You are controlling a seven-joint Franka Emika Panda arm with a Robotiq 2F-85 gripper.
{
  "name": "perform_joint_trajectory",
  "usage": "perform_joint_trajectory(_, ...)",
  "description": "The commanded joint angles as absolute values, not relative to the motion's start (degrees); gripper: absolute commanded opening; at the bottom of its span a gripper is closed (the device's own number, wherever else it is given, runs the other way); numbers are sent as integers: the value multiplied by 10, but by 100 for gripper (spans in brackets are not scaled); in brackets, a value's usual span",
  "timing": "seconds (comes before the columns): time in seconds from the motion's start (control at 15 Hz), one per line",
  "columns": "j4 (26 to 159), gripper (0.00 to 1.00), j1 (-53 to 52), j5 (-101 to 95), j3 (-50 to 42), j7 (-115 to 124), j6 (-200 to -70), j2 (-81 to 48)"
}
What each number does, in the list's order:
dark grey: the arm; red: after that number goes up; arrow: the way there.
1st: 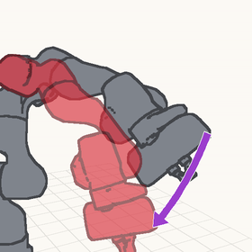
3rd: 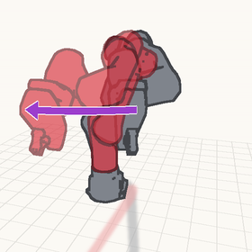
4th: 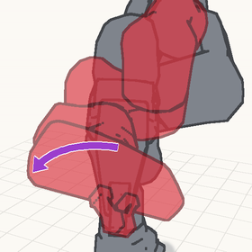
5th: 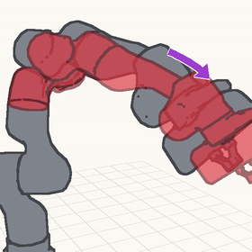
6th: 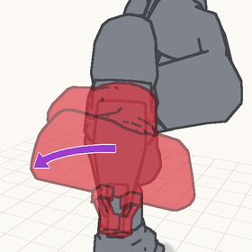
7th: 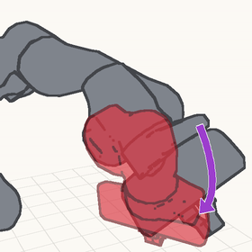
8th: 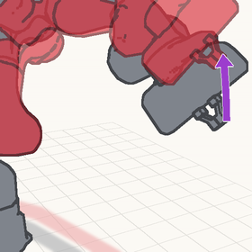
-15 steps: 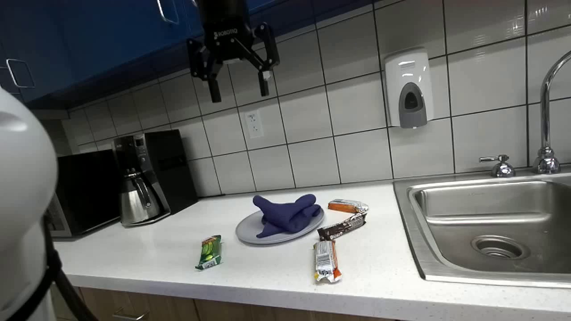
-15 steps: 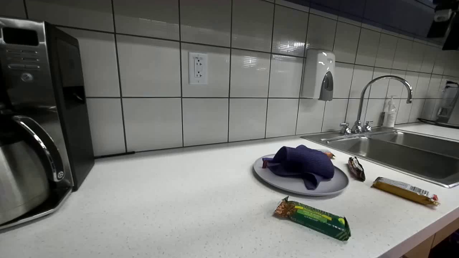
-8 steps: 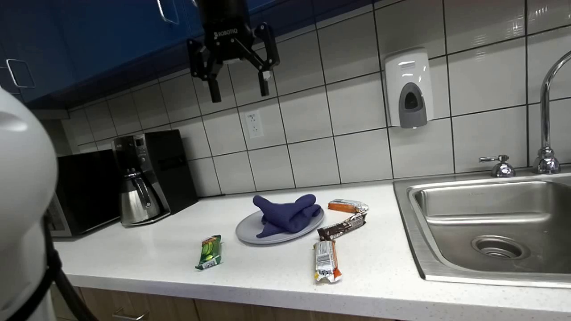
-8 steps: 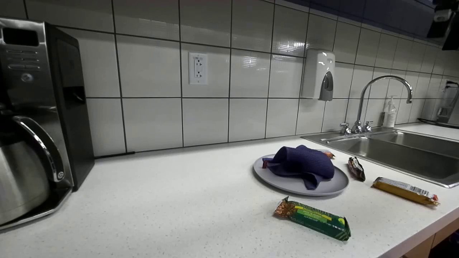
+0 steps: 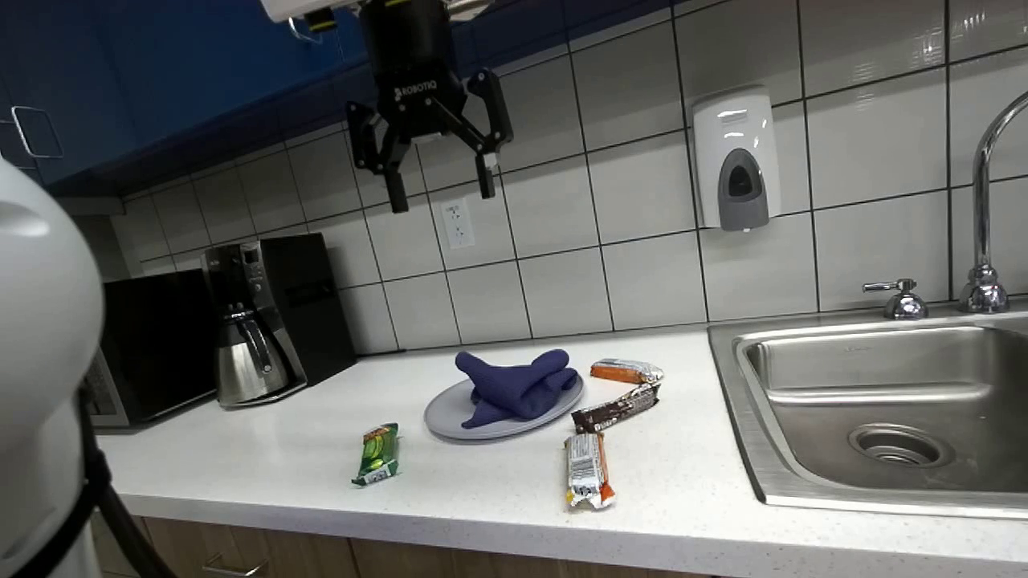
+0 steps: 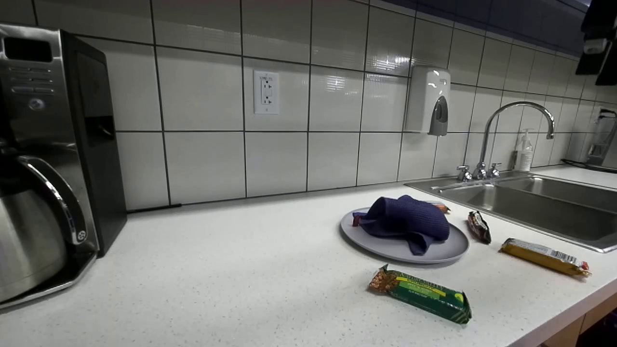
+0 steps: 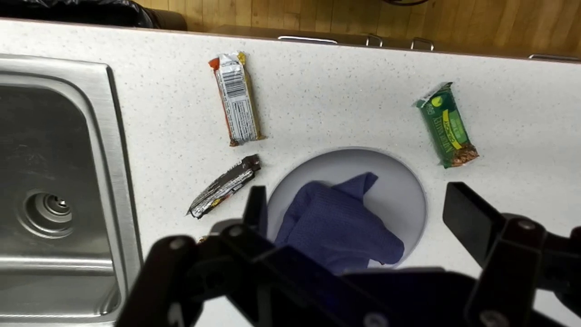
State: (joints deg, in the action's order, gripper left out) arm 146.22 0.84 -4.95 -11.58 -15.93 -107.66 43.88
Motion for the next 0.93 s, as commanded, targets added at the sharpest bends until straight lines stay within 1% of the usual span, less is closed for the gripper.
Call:
perform_joint_trajectory(0.0, 1489, 100, 19, -79, -108, -174, -1117, 418)
perform_joint_trajectory(0.47, 1512, 100, 14, -85, -129, -225, -1216, 343)
perform_joint_trajectory(0.87, 1499, 100, 6, -77, -132, -276, -1289, 245)
